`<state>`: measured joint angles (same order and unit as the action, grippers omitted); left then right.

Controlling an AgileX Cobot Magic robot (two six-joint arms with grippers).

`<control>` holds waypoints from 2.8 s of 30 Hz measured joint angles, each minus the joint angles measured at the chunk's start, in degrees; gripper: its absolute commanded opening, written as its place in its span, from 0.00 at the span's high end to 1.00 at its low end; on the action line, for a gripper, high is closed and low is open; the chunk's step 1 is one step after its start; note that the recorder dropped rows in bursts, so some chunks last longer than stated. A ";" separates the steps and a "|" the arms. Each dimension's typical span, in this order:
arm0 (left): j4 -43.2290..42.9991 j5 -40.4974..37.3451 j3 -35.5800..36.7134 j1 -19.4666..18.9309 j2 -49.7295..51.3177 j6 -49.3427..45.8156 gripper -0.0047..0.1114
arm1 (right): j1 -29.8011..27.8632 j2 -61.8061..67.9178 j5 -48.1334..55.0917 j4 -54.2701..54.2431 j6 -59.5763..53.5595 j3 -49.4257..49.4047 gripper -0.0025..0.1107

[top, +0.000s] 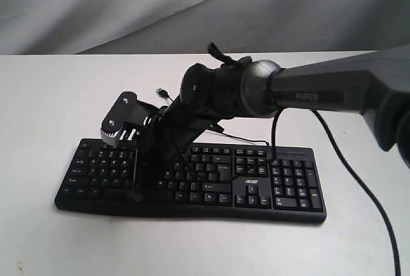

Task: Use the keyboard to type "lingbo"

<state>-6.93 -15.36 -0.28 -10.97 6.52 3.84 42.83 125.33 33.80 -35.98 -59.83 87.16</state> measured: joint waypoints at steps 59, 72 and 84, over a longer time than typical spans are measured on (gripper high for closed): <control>0.00 0.00 0.00 0.00 0.00 0.00 0.96 | -8.52 -2.79 -3.56 -11.10 -11.57 -10.03 0.98; 0.00 0.00 0.00 0.00 0.00 0.00 0.96 | -8.52 -2.79 -3.56 -11.10 -11.59 -10.15 0.98; 0.00 0.00 0.00 0.00 0.00 0.00 0.96 | -8.52 -13.87 -6.77 -12.05 -10.41 -10.75 0.98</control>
<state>-6.93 -15.36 -0.28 -10.97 6.52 3.84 34.31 111.46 27.03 -48.03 -70.24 76.41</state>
